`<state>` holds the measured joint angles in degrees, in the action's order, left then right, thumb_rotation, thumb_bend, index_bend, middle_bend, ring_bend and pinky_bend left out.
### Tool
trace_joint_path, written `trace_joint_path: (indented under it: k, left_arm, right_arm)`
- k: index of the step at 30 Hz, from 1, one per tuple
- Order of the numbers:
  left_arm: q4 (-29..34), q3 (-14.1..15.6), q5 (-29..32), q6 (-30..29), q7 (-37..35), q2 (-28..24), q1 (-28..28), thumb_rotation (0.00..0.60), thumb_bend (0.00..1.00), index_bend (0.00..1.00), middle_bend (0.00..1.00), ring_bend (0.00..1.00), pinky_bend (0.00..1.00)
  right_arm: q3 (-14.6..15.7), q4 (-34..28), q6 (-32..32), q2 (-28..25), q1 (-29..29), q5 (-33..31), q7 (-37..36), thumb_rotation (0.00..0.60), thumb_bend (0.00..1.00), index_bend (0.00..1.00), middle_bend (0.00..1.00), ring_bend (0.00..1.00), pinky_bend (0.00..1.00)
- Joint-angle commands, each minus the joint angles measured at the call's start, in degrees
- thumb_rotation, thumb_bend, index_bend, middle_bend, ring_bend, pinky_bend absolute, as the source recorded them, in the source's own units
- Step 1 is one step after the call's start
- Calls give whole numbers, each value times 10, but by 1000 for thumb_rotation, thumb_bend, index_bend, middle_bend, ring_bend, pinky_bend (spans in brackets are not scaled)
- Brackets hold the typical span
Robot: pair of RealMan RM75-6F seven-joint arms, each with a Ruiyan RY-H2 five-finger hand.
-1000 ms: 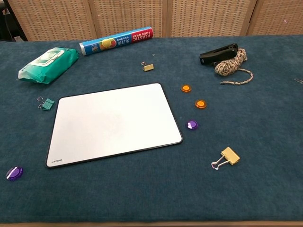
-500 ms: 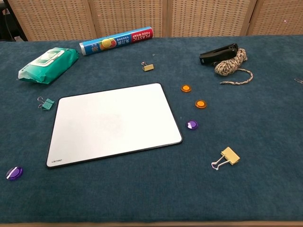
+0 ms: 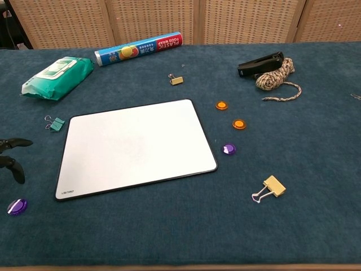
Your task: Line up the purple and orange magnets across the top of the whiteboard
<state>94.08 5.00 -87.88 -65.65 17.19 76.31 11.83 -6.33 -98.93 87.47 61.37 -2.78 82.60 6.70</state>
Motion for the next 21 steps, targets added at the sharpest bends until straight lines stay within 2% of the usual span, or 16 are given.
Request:
trace_joint_path:
  k: [1, 6, 21]
  left_arm:
    - [0, -3, 12, 3, 15, 9, 1, 600, 288, 413, 0, 0, 0]
    - [-4, -2, 34, 10, 33, 22, 2, 600, 289, 424, 0, 0, 0]
    - [-19, -2, 48, 8, 50, 47, 6, 600, 289, 424, 0, 0, 0]
  right_arm:
    - [0, 0, -1, -1, 0, -1, -1, 600, 0, 0, 0, 0, 0]
    - [-1, -1, -3, -3, 0, -5, -5, 600, 0, 0, 0, 0, 0]
    - [-2, -3, -1, -8, 2, -6, -12, 600, 0, 0, 0, 0, 0]
